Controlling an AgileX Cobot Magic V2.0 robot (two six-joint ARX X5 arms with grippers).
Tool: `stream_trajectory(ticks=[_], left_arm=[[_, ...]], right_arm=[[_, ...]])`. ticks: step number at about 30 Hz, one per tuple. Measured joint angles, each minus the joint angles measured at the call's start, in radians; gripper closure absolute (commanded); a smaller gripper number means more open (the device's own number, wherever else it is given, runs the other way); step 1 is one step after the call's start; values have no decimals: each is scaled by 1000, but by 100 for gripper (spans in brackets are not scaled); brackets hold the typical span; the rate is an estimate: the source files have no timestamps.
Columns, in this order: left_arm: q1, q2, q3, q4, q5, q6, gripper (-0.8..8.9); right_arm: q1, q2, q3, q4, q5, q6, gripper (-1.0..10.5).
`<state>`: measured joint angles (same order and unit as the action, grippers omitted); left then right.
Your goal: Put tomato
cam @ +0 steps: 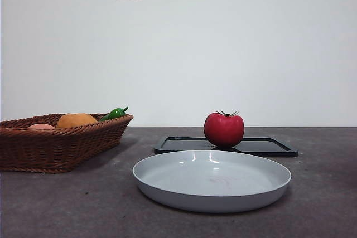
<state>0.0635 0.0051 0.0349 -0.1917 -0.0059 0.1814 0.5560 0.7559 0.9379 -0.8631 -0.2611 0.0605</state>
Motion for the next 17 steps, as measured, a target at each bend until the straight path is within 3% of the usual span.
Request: stream_trajectory(ticks=[10, 17], left_arm=[[0, 0, 0, 0, 0, 0, 805], [0, 0, 0, 0, 0, 0, 805]], right_arm=[[-16, -14, 0, 2, 16, -19, 939], [-249, -164, -115, 241, 21, -29, 939]])
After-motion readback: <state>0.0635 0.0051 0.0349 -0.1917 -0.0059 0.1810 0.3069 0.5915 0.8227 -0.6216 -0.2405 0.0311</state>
